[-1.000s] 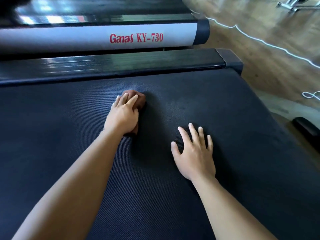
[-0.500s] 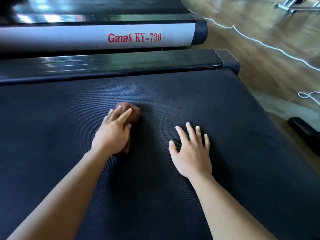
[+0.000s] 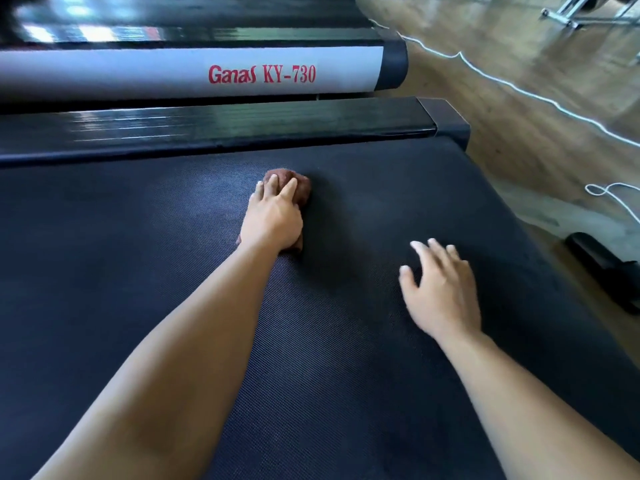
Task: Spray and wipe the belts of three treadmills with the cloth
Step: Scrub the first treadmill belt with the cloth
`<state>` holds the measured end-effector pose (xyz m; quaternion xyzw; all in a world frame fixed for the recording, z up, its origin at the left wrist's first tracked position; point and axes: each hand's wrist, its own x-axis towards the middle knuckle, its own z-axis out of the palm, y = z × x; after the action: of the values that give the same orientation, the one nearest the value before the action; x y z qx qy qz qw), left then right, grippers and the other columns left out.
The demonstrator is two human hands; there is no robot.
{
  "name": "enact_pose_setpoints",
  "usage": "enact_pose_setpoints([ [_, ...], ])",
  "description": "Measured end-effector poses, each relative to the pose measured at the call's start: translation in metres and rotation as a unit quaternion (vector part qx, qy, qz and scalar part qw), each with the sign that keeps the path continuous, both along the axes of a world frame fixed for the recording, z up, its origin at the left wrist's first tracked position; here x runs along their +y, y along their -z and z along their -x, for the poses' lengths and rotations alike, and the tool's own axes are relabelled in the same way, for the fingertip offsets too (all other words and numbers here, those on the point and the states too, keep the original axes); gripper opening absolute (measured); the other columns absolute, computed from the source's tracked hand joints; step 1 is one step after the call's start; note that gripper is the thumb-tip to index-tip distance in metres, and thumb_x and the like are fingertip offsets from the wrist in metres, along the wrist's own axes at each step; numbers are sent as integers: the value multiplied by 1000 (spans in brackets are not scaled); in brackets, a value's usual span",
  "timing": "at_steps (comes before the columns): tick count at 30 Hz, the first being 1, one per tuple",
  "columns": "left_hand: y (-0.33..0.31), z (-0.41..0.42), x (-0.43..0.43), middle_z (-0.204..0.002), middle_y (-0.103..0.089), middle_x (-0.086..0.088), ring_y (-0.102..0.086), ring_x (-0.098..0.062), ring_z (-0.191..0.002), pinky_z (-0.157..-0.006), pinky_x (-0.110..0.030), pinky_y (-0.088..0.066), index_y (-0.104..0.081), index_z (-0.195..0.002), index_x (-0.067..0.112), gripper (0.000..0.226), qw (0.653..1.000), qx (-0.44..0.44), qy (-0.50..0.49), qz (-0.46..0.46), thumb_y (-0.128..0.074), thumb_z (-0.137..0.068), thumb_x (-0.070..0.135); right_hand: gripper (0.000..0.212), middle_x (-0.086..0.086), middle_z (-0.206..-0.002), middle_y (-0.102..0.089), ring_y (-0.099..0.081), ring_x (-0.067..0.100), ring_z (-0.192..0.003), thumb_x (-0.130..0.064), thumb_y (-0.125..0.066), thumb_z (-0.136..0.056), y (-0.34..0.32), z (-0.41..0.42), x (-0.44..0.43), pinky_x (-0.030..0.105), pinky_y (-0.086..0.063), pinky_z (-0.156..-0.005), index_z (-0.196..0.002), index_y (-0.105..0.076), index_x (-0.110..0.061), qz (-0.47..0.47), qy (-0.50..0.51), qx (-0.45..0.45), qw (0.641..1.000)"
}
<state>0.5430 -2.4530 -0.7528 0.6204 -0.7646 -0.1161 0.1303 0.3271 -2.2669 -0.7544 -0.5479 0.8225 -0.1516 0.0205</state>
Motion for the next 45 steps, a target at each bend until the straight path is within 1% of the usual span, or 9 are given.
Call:
enact_pose_setpoints([
  [3,1,25,-11,-166,-14,-12,-10,-32,-153,-125,-39,-8,-27,-156,27,58,1000,2,19,0,-40,-100,32,56,0,-161,-27,-16,28,-150,-50,-39,-98,6,19,8,53,-10,-121,-150,-37,-28,-52,27,10,998],
  [6,0,60,-17,-165,-16,-11,-10,-33,-152,-124,-40,-10,-28,-155,28,57,999,3,48,4,-40,-100,31,58,-4,-164,-16,-5,24,-152,-52,-32,-98,10,17,6,52,-2,-122,-152,-27,-33,-49,19,4,999],
  [13,1,134,11,-166,-15,-7,-9,-34,-152,-124,-41,-12,-27,-156,30,57,988,8,157,-14,-39,-100,29,57,-7,-165,-11,-1,22,-152,-53,-31,-98,14,21,3,51,1,-122,-152,-24,-37,-56,20,-2,998],
  [17,2,122,52,-167,-13,-3,-8,-30,-153,-124,-39,-10,-27,-156,32,56,977,27,210,-14,-42,-102,30,57,-4,-164,-17,-7,25,-152,-52,-37,-97,13,21,3,54,-4,-121,-151,-29,-33,-45,22,10,999],
  [22,2,48,62,-166,-16,1,-10,-27,-153,-122,-36,-8,-30,-155,35,56,991,39,130,-6,-47,-102,30,57,-5,-164,-16,-6,24,-152,-53,-33,-97,13,20,4,53,-3,-122,-151,-28,-34,-49,30,8,998],
  [27,2,-22,4,-166,-18,-8,-15,-34,-152,-124,-40,-12,-33,-155,27,56,1000,23,-1,-4,-49,-100,26,59,-4,-164,-16,-7,24,-152,-55,-32,-97,12,19,3,53,-3,-122,-152,-26,-34,-49,30,16,998],
  [34,-4,13,-74,-167,-9,-10,-6,-36,-153,-125,-40,-7,-22,-158,28,59,999,1,-41,-34,-40,-102,32,59,-3,-164,-17,-8,25,-152,-54,-31,-97,13,20,3,53,-5,-122,-152,-25,-34,-47,29,22,998],
  [40,-6,84,-90,-167,-8,-7,-4,-32,-153,-124,-39,-8,-23,-157,33,60,999,9,16,-44,-40,-100,29,61,-5,-165,-11,-2,23,-153,-55,-26,-96,13,20,2,52,-2,-122,-154,-20,-35,-55,24,20,998],
  [45,-4,128,-58,-167,-12,1,-7,-29,-154,-124,-35,-8,-28,-155,37,58,988,18,152,-31,-43,-100,29,59,-6,-165,-11,-1,23,-153,-54,-28,-97,13,21,0,52,0,-122,-153,-21,-36,-59,23,15,998],
])
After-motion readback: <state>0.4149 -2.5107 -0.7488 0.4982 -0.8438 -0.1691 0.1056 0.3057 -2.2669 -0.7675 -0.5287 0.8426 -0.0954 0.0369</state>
